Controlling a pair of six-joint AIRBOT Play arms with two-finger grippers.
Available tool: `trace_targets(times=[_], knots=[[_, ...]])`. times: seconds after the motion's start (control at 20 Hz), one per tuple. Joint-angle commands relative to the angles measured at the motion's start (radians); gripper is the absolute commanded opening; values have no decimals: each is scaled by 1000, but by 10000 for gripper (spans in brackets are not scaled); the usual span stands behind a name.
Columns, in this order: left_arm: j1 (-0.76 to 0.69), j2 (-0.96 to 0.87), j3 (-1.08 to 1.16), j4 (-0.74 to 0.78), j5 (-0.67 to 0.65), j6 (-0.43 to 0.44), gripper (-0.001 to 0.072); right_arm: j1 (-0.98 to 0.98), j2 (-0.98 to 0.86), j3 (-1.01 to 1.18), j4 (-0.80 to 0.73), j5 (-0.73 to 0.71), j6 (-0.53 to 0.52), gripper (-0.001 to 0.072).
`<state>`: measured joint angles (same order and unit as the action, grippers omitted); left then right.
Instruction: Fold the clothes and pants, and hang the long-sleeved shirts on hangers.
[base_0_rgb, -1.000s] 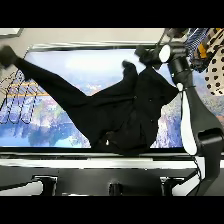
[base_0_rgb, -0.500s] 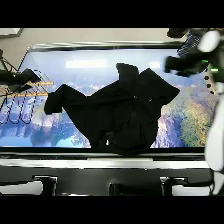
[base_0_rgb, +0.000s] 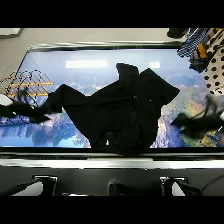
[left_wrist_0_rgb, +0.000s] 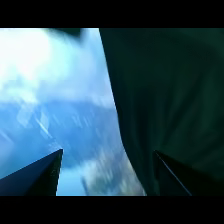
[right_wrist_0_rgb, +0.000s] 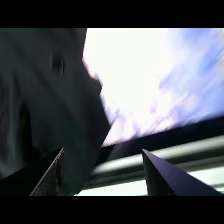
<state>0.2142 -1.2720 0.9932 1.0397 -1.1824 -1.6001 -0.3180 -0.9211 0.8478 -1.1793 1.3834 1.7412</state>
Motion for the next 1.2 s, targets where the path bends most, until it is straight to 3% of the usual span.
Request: trace_targets(times=[0.0,0.15,0.5,0.55,0.6,0.7,0.75,1.15], knots=[[-69,29,-192,-117,45,56,634,-17,170,-452,294,-217,28,559],[-142,26,-224,-117,76,56,634,-17,174,-587,341,-322,24,557],[-227,6,-228,-117,97,50,634,62,61,-616,498,-556,-24,516],[-237,-4,-228,-117,106,45,633,109,25,-616,527,-588,-33,440],[-246,-15,-228,-121,113,45,633,156,-4,-610,546,-618,-51,297],[-266,-40,-228,-148,127,45,634,205,-13,-591,542,-640,-51,79],[-276,-50,-228,-161,134,45,633,204,-6,-579,537,-628,-48,34],[-385,-130,-228,-230,258,48,632,201,101,-498,420,-498,70,23]])
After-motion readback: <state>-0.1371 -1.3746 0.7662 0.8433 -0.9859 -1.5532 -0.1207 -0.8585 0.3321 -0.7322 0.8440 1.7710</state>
